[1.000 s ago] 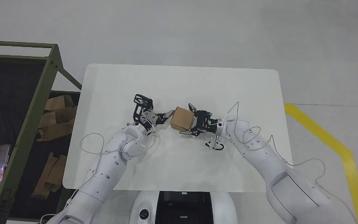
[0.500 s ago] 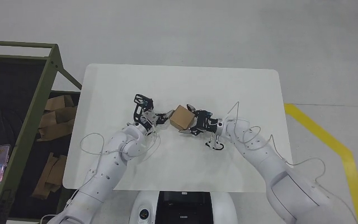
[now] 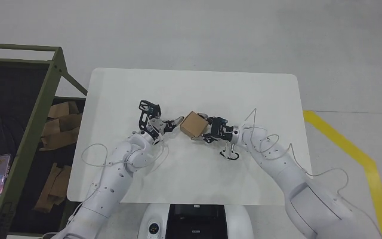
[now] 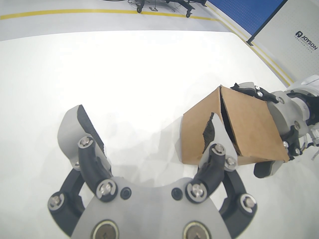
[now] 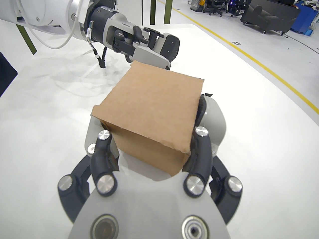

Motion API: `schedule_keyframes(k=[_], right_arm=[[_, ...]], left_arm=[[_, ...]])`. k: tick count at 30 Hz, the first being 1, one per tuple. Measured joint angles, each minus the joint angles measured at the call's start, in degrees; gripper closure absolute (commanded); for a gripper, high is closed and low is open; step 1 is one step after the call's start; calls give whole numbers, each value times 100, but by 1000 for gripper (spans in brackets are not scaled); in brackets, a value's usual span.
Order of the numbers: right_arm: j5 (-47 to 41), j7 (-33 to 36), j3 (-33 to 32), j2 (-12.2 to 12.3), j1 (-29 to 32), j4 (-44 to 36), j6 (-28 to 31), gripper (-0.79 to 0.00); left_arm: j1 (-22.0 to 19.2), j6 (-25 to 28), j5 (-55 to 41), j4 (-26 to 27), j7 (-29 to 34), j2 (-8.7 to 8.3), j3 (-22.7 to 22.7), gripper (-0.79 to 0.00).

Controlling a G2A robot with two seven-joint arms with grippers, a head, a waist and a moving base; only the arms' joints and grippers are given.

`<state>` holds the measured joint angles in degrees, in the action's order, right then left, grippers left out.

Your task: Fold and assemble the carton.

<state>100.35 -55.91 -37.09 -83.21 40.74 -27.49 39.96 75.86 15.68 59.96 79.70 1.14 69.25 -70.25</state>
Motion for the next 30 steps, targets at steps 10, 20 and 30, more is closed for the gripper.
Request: schedule_keyframes(k=[10,20,30], right_arm=[[15,-157,-50,96,-18,-119,-4,-209],[47,-695,-187,329,-64,-701,159,0],[-202,-297,-673,920,90,-2413,547,0]], left_arm=[[226,247,-291,219,-132,-66,-438,-785],[811,563,-469,968,-384,-161,-981,-785],[1562,862,-615,1852,-643,-247,-1597,-785]])
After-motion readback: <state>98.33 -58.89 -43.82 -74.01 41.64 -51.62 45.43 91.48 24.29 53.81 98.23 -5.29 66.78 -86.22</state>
